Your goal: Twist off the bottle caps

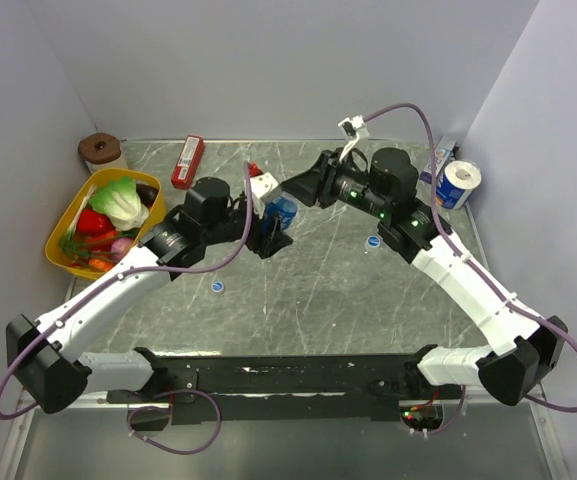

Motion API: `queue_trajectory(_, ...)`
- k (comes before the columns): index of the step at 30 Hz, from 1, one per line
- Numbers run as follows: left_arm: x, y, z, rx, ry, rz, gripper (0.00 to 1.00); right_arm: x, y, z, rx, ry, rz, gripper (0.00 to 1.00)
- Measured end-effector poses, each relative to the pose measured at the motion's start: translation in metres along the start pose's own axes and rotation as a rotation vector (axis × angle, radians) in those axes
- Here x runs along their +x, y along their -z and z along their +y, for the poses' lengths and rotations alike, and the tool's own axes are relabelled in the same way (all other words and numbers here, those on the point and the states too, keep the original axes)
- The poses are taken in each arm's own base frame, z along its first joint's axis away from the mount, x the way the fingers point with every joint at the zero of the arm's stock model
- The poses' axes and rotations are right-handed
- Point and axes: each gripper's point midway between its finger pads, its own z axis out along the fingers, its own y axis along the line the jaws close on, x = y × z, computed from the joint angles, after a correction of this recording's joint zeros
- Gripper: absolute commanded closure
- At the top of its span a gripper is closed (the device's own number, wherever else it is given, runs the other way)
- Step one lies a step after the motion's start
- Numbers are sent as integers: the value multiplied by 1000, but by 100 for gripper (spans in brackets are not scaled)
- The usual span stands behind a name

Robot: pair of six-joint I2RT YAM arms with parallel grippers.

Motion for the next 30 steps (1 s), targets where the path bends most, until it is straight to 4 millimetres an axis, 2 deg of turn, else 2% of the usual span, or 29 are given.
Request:
queue_trajectory(6, -10, 16, -22, 170, 9, -46, 60, -5, 10, 24, -125, 84, -15, 100)
queue_trajectory(13, -17, 43, -54, 428, -1, -82, 60, -3, 28, 64, -365, 223, -23, 100)
queue_trajectory(21, -16, 74, -89, 711, 23, -73, 60, 8, 50, 97, -610, 350, 13, 90)
queue_trajectory(24, -16, 81, -96, 767, 39, -62, 60, 11, 54, 103, -655, 375, 19, 84)
queue_trajectory(25, -16, 82, -97, 775, 41, -58, 60, 11, 56, 103, -662, 379, 20, 77)
queue_trajectory(27, -17, 85, -99, 785, 50, -48, 60, 10, 57, 103, -667, 385, 21, 69)
queue_trajectory(28, -17, 85, -99, 785, 52, -46, 60, 10, 58, 103, -668, 387, 21, 57)
queue_trajectory(30, -19, 86, -100, 789, 55, -48, 59, 10, 60, 103, -671, 395, 20, 44)
